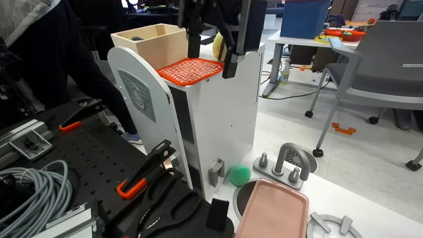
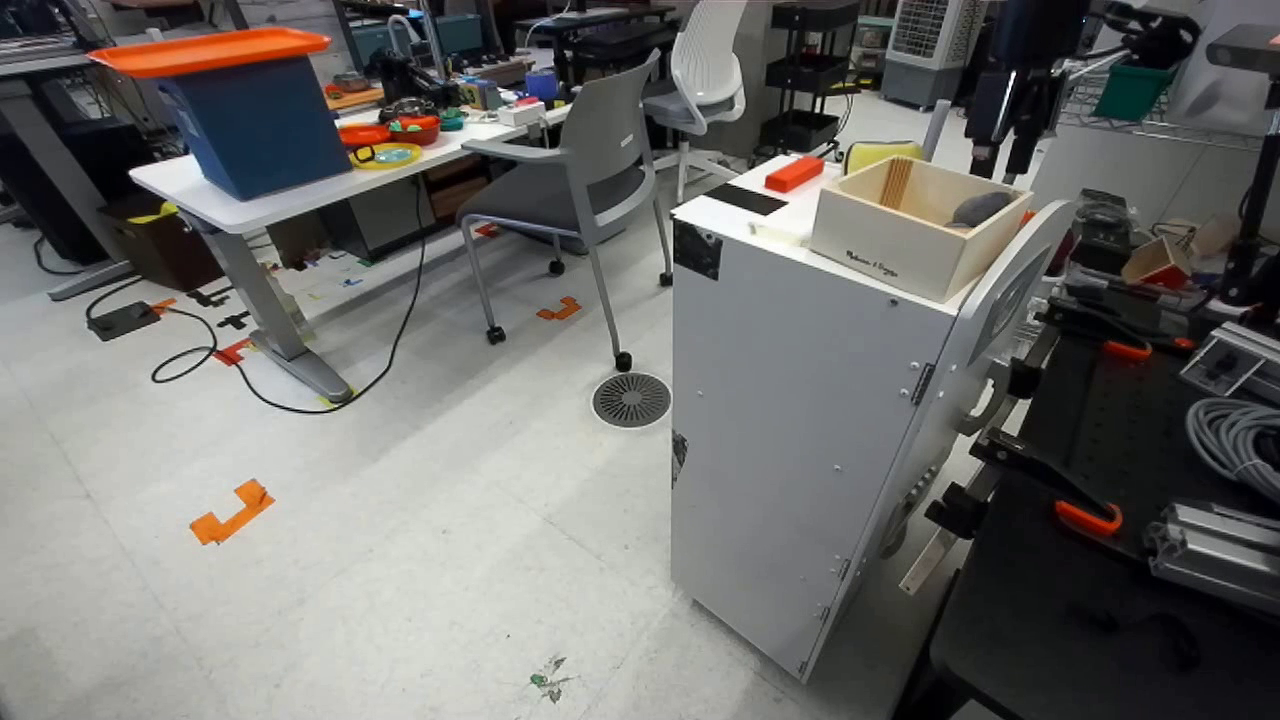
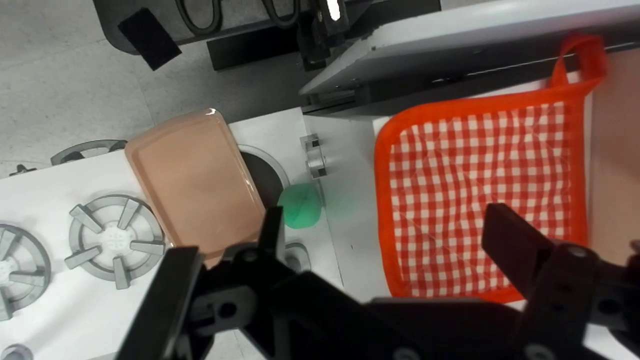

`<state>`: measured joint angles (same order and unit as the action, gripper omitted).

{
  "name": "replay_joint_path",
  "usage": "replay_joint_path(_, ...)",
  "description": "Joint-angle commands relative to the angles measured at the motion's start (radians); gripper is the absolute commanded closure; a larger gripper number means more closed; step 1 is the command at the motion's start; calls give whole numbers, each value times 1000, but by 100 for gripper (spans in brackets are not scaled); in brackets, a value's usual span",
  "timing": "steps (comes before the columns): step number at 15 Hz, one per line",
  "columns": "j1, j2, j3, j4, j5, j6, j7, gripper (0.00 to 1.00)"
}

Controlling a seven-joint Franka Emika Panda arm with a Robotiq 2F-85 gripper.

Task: Put the grey plushy in the box, remove the yellow plushy from the box and put it on top of the cupboard, and then put the oven mitt on the tray

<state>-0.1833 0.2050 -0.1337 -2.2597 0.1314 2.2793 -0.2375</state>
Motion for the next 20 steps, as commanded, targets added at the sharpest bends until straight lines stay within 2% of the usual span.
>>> replay_joint_path(1, -10, 14, 13, 3, 31, 16, -28, 0)
replay_joint_path(20, -10, 49, 39, 0, 54, 24, -63, 0)
